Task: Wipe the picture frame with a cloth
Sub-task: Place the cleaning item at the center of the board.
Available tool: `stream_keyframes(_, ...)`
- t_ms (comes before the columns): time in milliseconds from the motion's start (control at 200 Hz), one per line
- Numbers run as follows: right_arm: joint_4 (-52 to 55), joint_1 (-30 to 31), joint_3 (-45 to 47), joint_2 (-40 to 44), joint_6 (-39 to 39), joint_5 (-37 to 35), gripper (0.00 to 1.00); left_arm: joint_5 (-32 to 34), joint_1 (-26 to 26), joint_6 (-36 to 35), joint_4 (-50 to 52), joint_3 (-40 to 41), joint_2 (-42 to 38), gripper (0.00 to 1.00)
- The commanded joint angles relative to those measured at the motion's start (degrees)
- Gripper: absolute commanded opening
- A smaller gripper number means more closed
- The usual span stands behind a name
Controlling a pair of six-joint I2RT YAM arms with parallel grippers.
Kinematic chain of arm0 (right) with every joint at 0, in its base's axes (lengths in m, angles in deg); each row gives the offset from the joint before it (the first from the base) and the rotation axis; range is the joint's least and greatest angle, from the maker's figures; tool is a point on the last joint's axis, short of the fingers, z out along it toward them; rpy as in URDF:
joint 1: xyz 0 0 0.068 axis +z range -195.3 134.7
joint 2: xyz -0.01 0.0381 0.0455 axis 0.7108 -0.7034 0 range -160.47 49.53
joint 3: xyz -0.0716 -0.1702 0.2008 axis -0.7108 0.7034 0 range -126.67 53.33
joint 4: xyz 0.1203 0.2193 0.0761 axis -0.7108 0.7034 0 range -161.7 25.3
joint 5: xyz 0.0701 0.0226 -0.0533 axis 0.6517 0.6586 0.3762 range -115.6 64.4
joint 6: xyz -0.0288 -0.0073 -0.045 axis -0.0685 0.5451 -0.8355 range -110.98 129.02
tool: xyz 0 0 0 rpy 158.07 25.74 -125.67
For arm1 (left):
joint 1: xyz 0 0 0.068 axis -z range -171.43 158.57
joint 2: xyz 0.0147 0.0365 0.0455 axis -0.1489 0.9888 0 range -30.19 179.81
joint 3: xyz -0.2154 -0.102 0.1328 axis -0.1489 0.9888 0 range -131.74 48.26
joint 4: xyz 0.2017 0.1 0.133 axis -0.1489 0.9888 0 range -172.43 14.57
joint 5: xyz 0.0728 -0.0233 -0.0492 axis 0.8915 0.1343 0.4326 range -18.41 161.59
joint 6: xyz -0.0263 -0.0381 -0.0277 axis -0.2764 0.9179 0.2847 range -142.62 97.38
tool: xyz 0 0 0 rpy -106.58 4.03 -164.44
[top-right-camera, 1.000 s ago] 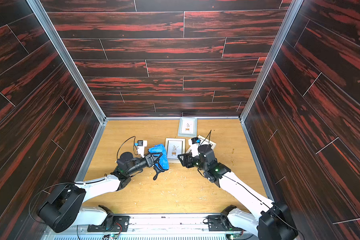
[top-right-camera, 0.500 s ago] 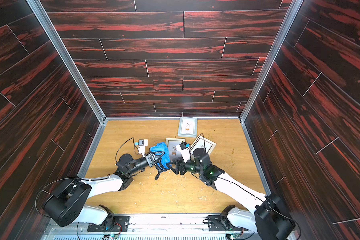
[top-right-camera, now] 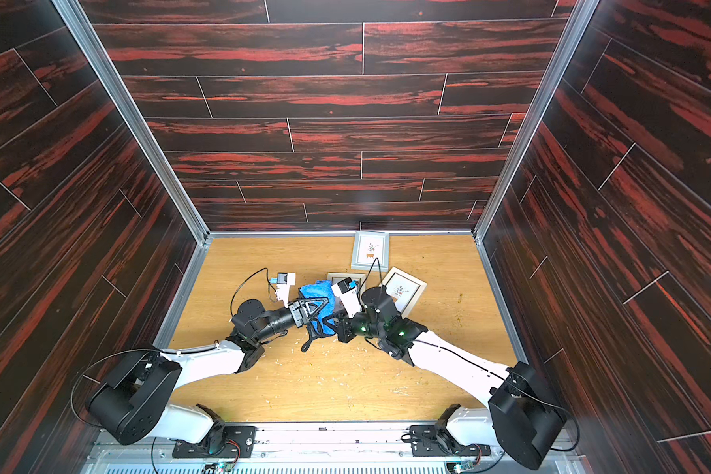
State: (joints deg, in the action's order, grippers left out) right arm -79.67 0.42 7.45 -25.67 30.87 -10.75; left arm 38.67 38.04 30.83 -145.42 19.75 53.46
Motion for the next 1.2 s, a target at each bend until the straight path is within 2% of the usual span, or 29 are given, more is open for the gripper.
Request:
stream_keyframes(0,4.1,0.7,-2.2,0.3,-1.6,-6.3,0.0,0.6,-1.3,0.4,1.3,-0.9,-0.1,0.49)
stream_keyframes(120,7.3,0.7,-3.1,0.7,-2.7,-8.8,0.0,2.5,-4.7,1.0,4.4,0.3,-1.2,0.57)
stream_keyframes(125,7.5,0.8,-3.2,0.7,-2.7,-8.9,0.0,2.6,-4.8,1.1,4.6,0.3,-1.3,0.58)
stream_keyframes(140,8.0,0.7,-3.4,0.8,-2.9,-9.3,0.0,3.2,-5.3,1.1,5.6,0.4,-1.6,0.7)
stream_keyframes(150,8.3,0.8,-3.5,0.8,-3.0,-9.5,0.0,3.6,-5.6,1.3,6.4,0.5,-1.8,0.72)
stream_keyframes(271,14.0,1.2,-5.0,1.1,-5.2,-13.2,0.0,6.9,-9.0,-1.4,14.9,1.1,-6.3,0.83)
stream_keyframes(316,16.9,1.4,-5.9,0.7,-6.2,-14.4,0.0,9.0,-9.8,-3.8,19.9,0.9,-9.0,0.88)
stream_keyframes(356,19.6,2.0,-6.9,0.1,-7.3,-15.1,0.0,11.1,-10.1,-6.9,26.5,0.4,-11.5,0.97)
stream_keyframes(396,22.6,3.0,-8.1,-0.6,-8.2,-16.7,0.0,14.3,-10.4,-10.5,34.7,-1.0,-14.2,1.0)
stream_keyframes(521,30.9,7.9,-11.1,-3.9,-9.0,-23.9,0.0,28.0,-10.8,-16.8,49.1,-2.9,-20.4,1.0)
stream_keyframes(601,33.7,9.5,-11.7,-5.9,-9.0,-23.5,0.0,34.6,-11.1,-19.1,55.0,-4.3,-22.1,1.0)
stream_keyframes(671,35.5,11.2,-12.0,-7.5,-9.0,-22.8,0.0,37.9,-11.5,-19.6,57.7,-4.9,-22.1,1.0)
stream_keyframes(847,38.5,15.7,-13.2,-12.4,-8.7,-26.0,0.0,37.8,-11.7,-18.4,57.6,-4.6,-19.8,1.0)
stream_keyframes(1012,38.6,16.8,-13.5,-15.3,-8.6,-27.8,0.02,37.9,-11.7,-18.4,58.0,-4.1,-19.7,1.0)
stream_keyframes(1197,38.2,17.6,-13.5,-16.2,-8.5,-30.2,0.16,39.9,-11.9,-19.5,60.3,-4.6,-20.3,1.0)
